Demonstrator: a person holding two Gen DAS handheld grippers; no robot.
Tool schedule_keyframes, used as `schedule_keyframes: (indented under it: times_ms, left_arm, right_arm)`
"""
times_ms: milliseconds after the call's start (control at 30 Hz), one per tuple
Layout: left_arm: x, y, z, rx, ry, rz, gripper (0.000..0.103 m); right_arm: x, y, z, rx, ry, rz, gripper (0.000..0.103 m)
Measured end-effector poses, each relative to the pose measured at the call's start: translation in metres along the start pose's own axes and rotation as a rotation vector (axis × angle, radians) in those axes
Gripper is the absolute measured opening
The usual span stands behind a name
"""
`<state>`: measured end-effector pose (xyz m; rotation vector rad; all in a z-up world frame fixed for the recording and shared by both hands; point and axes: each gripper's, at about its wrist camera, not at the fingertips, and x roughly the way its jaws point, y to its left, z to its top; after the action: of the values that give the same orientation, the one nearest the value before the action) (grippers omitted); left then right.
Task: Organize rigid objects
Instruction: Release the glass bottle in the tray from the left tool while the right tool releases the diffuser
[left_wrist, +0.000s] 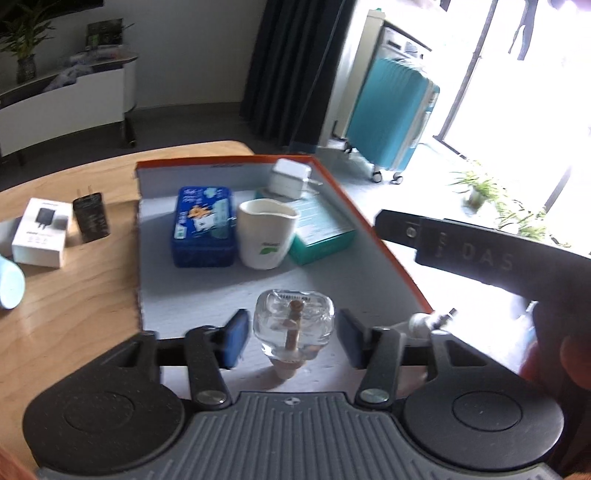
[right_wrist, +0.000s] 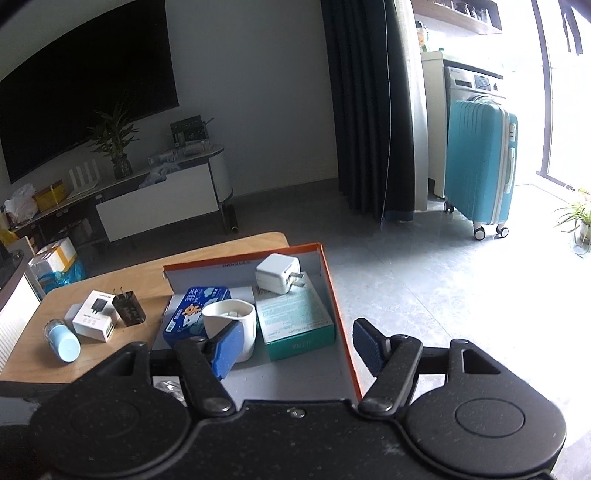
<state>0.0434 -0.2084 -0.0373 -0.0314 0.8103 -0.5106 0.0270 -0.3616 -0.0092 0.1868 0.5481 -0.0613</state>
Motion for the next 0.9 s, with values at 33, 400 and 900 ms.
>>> schedule_keyframes:
  times_ms: [33,400,900]
  left_arm:
    - [-0.002,0.000,0.000,0.000,-0.007,-0.003,0.068]
    - [-0.025,0.023,0.005,-0.047,-0.029,0.131,0.103]
    - [-0.068,0.080,0.001,-0.123,-0.078,0.328,0.103]
  right_arm:
    - [-0.002,0.000,0.001,0.000,-0.007,-0.004,0.083]
    - [-0.012,0.020,0.003,-0.028,-0.029,0.022,0.092]
    - [-0.009,0.071,-0.003,-0.077,-0.018,0.052,0.101]
